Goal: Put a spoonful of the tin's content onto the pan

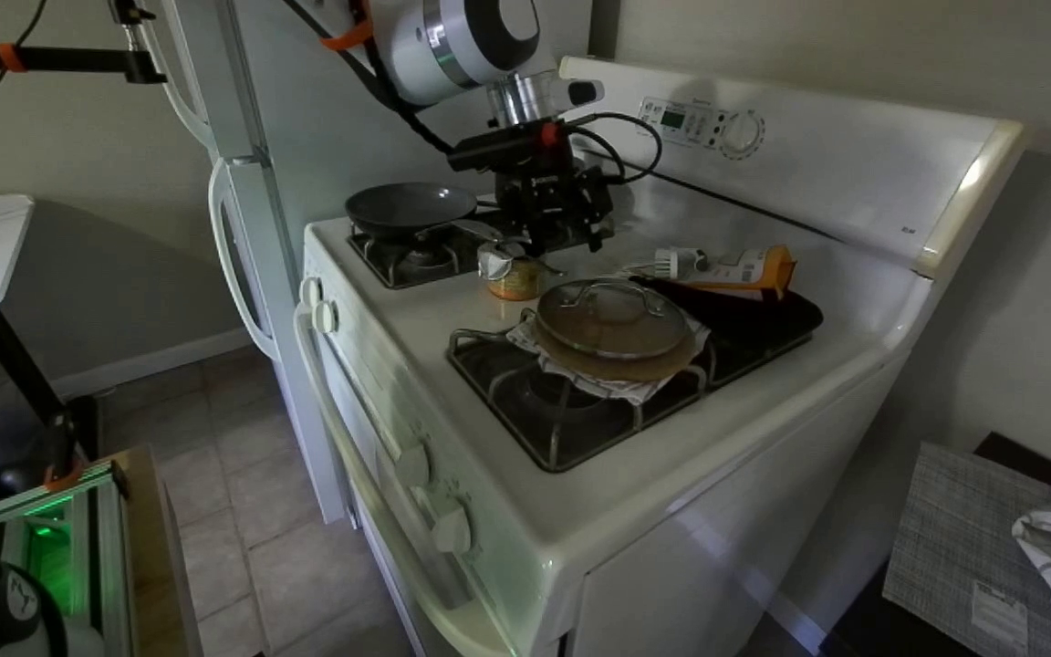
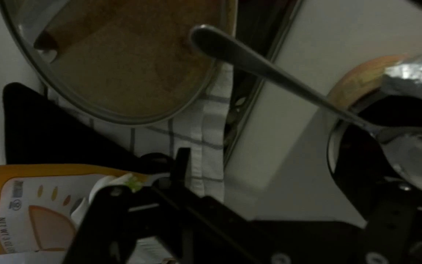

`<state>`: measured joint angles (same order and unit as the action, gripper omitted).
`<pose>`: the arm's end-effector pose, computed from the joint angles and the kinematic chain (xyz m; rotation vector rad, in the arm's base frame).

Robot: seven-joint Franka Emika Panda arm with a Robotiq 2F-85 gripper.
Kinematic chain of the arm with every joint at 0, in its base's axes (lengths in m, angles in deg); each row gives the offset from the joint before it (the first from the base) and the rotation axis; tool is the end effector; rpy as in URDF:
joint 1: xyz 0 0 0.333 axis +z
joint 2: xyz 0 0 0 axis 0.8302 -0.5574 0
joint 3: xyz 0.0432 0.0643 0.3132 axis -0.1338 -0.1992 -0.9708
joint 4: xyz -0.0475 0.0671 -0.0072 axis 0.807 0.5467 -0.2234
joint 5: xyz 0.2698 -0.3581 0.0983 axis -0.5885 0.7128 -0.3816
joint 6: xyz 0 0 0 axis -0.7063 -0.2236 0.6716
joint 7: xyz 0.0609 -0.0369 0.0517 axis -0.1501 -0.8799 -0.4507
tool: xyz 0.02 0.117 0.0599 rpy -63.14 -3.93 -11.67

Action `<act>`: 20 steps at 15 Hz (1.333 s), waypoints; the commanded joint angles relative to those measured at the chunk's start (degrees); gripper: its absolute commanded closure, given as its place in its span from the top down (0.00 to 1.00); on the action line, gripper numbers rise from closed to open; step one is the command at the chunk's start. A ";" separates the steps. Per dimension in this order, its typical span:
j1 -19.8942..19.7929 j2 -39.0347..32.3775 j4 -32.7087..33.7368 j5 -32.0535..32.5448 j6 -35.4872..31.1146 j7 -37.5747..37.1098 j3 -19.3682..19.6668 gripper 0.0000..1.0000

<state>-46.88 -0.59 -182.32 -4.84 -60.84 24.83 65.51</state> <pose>0.6696 0.1227 0.3147 2.7546 0.4150 0.2221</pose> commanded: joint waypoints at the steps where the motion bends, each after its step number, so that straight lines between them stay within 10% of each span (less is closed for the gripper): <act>1: 1.16 -1.18 -0.80 5.46 -3.78 -6.32 1.90 1.00; 12: 1.28 -3.46 0.03 8.55 -12.62 -3.22 1.50 1.00; 20: -1.42 3.41 -4.46 -5.31 -12.83 10.54 -1.18 1.00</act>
<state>-46.79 -2.28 -182.84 -4.56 -73.09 31.19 65.38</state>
